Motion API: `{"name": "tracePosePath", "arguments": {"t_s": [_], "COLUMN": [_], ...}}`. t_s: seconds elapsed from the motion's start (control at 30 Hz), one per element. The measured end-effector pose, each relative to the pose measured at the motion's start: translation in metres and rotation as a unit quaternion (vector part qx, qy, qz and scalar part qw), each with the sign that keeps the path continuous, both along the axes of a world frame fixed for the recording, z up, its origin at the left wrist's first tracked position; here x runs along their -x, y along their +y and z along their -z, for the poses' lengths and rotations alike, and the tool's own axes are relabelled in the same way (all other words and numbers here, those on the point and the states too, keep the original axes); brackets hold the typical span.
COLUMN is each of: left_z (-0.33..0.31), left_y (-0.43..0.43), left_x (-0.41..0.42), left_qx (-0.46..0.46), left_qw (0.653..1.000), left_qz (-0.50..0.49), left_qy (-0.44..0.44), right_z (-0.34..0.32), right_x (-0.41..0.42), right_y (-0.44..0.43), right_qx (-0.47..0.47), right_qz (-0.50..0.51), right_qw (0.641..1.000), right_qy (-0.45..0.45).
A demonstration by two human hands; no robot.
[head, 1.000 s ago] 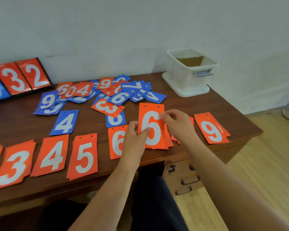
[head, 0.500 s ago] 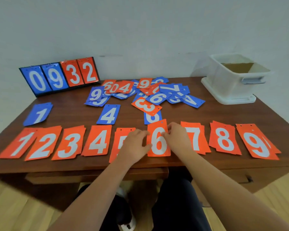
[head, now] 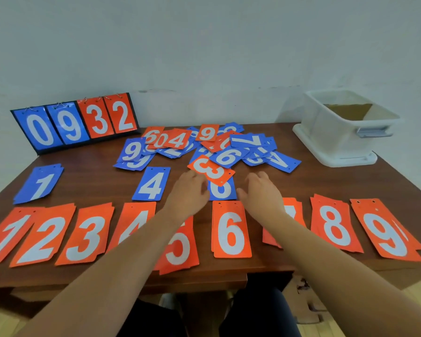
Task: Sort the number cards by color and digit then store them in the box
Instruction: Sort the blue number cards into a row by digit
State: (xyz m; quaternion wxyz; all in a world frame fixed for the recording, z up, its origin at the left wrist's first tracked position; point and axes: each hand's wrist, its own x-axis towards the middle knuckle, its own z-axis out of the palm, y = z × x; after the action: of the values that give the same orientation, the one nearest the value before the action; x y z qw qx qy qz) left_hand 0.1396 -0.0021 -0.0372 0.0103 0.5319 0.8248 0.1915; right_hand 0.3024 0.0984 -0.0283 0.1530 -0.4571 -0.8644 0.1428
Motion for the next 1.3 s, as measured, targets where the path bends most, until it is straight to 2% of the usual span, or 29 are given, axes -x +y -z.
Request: {"name": "tracePosePath", "arguments": {"t_s": [0.17,0.27,0.37,0.43,0.53,0.63,0.67,0.73,0.8,0.87,0.9,0.97,1.1,1.2,1.3], "left_z": [0.001,0.010,0.020,0.026,0.030,0.022,0.017,0.009,-0.005,-0.018,-0.023,-0.033,-0.047,-0.050,-0.045], "left_y": [0.063,0.091,0.105,0.110,0.112,0.107,0.105,0.100,0.091,0.081,0.076,0.063,0.026,-0.004,-0.027], "left_x": [0.044,0.065,0.082,0.092,0.104,0.111,0.113,0.118,0.117,0.115,0.113,0.106,0.085,0.062,0.038], "left_qx": [0.018,0.075,0.113,0.095,0.058,-0.043,-0.079,-0.157,-0.227,-0.269,-0.280,-0.279,-0.279,-0.320,-0.360], "left_qw": [0.998,0.989,0.985,0.987,0.984,0.972,0.958,0.910,0.853,0.811,0.797,0.789,0.766,0.712,0.640], "left_qz": [-0.059,-0.117,-0.127,-0.125,-0.137,-0.155,-0.167,-0.191,-0.203,-0.208,-0.208,-0.200,-0.203,-0.226,-0.226], "left_qy": [-0.022,-0.041,-0.038,-0.040,-0.095,-0.171,-0.217,-0.333,-0.424,-0.476,-0.494,-0.510,-0.543,-0.583,-0.640], "right_z": [0.000,0.007,0.016,0.023,0.035,0.044,0.045,0.041,0.024,0.000,-0.012,-0.033,-0.044,-0.045,-0.037], "right_x": [0.029,0.050,0.068,0.077,0.089,0.096,0.098,0.098,0.097,0.092,0.088,0.079,0.053,0.031,0.017], "right_y": [0.048,0.074,0.102,0.119,0.135,0.139,0.138,0.135,0.124,0.106,0.094,0.067,0.017,-0.015,-0.046], "right_qx": [-0.004,-0.005,-0.005,-0.014,-0.033,-0.103,-0.130,-0.159,-0.146,-0.089,-0.048,0.033,0.196,0.275,0.291], "right_qz": [-0.027,-0.047,-0.077,-0.112,-0.162,-0.174,-0.161,-0.101,-0.049,-0.045,-0.052,-0.070,-0.082,-0.041,-0.001], "right_qw": [1.000,0.999,0.997,0.992,0.983,0.975,0.975,0.982,0.979,0.973,0.965,0.941,0.878,0.819,0.807], "right_qy": [0.014,-0.001,-0.030,-0.057,-0.084,-0.097,-0.076,0.025,0.132,0.209,0.252,0.331,0.428,0.501,0.514]}}
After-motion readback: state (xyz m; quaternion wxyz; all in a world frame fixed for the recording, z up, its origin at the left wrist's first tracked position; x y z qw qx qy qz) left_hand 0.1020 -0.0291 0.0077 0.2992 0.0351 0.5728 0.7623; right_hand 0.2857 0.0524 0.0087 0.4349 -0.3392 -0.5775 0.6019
